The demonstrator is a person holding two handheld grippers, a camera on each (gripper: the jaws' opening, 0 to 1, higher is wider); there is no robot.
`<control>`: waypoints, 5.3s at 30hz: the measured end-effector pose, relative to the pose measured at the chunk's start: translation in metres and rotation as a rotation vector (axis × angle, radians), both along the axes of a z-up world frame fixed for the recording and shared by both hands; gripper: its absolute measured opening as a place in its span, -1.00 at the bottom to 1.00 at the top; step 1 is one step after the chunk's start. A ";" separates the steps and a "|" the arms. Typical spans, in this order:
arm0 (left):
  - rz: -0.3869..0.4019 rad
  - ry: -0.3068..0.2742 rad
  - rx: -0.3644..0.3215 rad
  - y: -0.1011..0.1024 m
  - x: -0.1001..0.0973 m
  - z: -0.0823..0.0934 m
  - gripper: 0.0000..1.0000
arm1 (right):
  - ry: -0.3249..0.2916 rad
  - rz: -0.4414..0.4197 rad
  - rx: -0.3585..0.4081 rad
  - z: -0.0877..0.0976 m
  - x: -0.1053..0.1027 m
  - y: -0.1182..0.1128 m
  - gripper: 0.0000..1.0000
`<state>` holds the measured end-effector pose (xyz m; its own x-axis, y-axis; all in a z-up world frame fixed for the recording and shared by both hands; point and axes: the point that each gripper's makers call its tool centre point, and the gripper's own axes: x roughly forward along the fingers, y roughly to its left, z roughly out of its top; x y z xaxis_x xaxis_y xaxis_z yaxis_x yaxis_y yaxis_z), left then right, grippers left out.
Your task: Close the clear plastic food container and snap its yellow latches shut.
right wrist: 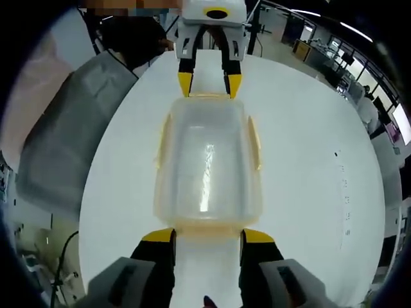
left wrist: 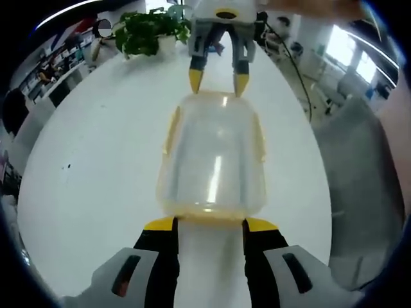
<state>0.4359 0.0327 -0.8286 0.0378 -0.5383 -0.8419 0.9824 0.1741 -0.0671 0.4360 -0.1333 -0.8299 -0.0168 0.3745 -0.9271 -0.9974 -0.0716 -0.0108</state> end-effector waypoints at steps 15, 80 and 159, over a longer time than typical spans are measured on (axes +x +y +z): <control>0.200 0.088 -0.122 0.017 -0.004 0.012 -0.23 | -0.019 -0.141 0.024 0.005 0.002 -0.017 -0.21; 0.698 0.243 -0.391 -0.008 0.007 0.009 -0.35 | 0.308 -0.935 0.393 0.009 -0.001 0.016 -0.34; 0.613 0.060 -0.345 0.015 0.022 0.033 -0.19 | 0.242 -0.929 0.566 0.045 0.012 0.042 -0.31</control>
